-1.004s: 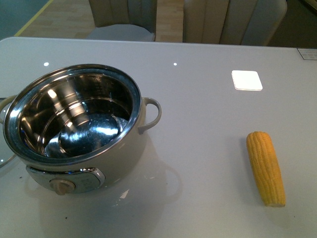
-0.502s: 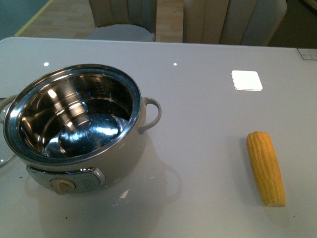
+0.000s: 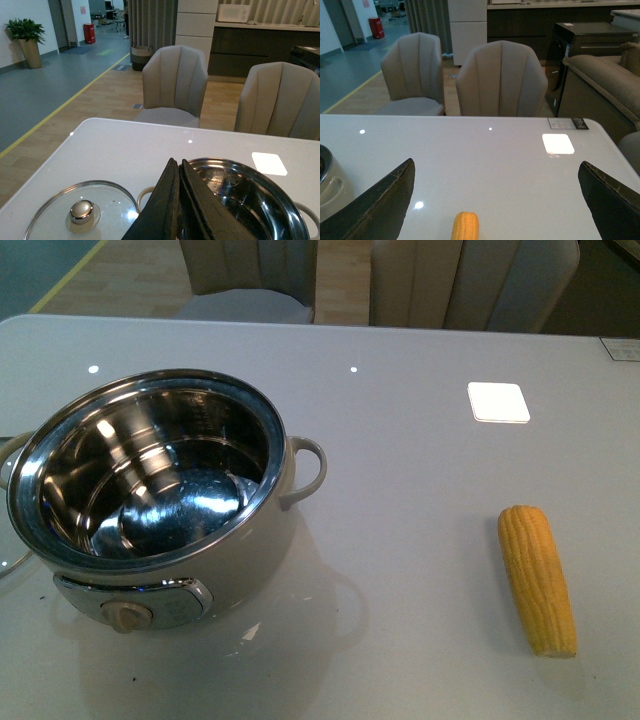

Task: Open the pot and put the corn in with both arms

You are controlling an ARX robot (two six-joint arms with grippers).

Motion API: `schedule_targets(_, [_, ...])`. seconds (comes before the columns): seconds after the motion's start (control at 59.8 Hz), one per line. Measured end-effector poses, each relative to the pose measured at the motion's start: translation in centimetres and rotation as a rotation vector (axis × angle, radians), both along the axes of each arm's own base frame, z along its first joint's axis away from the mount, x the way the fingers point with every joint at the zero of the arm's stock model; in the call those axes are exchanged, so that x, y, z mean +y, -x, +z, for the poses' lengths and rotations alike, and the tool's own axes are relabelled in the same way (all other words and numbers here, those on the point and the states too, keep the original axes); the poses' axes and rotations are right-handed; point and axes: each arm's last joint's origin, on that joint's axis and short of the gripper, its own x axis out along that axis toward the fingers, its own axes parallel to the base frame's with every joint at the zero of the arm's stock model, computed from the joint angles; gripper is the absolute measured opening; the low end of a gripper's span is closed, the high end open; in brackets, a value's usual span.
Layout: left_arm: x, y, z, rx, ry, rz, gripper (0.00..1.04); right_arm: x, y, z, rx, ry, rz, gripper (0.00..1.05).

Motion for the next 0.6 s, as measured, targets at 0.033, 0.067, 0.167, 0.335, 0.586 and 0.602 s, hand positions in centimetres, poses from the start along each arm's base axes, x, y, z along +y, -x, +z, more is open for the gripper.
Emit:
schedule_targets(0.033, [0.00,0.34,-0.29,0.024,0.000,0.000,0.03,0.00,0.00,0.00,0.000,0.000,0.000,0.96])
schedule_targets(0.067, [0.00,0.62,-0.44,0.034,0.000,0.000,0.03,0.00,0.00,0.00,0.000,0.000,0.000,0.96])
schedule_targets(0.167, [0.00,1.00,-0.28,0.006,0.000,0.000,0.03,0.00,0.00,0.00,0.000,0.000,0.000,0.96])
schedule_targets(0.335, [0.00,1.03,-0.28,0.005,0.000,0.000,0.03,0.00,0.00,0.00,0.000,0.000,0.000,0.96])
schedule_targets(0.586, [0.00,1.04,-0.27,0.005,0.000,0.000,0.37,0.00,0.00,0.00,0.000,0.000,0.000,0.96])
schedule_targets(0.602, [0.00,1.04,-0.27,0.005,0.000,0.000,0.40,0.00,0.00,0.00,0.000,0.000,0.000,0.96])
